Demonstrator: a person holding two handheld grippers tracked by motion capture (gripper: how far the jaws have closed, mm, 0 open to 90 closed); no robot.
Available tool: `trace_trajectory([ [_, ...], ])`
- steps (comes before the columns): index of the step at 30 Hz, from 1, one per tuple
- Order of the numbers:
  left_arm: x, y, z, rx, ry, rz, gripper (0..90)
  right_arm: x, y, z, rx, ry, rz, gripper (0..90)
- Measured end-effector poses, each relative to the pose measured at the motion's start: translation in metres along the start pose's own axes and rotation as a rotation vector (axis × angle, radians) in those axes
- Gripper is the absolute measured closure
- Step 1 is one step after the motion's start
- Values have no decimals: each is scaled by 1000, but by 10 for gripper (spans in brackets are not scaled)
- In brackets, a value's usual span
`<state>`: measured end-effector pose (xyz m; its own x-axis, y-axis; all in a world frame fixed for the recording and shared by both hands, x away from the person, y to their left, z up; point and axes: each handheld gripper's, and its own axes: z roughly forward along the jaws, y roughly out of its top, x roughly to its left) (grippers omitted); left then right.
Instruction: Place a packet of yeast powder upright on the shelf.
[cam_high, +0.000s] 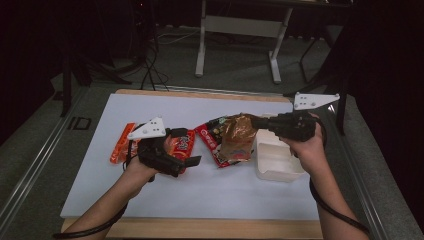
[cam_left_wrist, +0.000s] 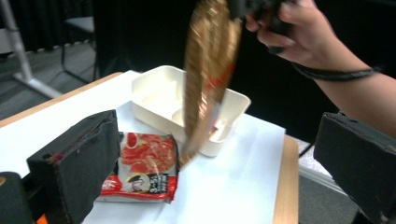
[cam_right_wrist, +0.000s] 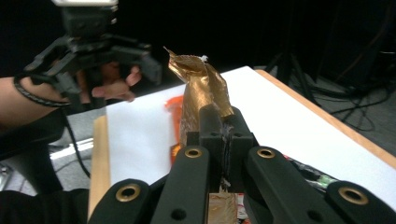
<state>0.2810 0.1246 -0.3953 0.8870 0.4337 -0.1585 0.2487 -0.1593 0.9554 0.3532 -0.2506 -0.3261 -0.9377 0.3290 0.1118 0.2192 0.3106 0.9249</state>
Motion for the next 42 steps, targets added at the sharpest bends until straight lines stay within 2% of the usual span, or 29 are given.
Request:
trace_trajectory([
  [5, 3, -20, -6, 23, 10, 5, 9, -13, 7, -7, -12, -34, 3, 893],
  [11, 6, -44, -16, 36, 29, -26, 9, -28, 16, -18, -23, -82, 2, 893],
  [13, 7, -51, -20, 19, 17, -35, 9, -33, 19, -21, -24, -96, 4, 893],
  [17, 9, -64, -29, 14, 52, -28, 9, -43, 24, -28, -39, -127, 8, 892],
  [23, 11, -82, -38, 9, 56, -46, 9, -58, 27, -36, -31, -166, 7, 892],
  [29, 13, -96, -45, 20, 75, -72, 9, -74, 22, -44, -39, -194, 29, 891],
  [34, 15, -111, -49, 33, 94, -97, 9, -92, 11, -53, -34, -248, 45, 891],
  [42, 15, -116, -52, 26, 109, -95, 10, -118, -10, -62, -25, -310, 85, 888],
])
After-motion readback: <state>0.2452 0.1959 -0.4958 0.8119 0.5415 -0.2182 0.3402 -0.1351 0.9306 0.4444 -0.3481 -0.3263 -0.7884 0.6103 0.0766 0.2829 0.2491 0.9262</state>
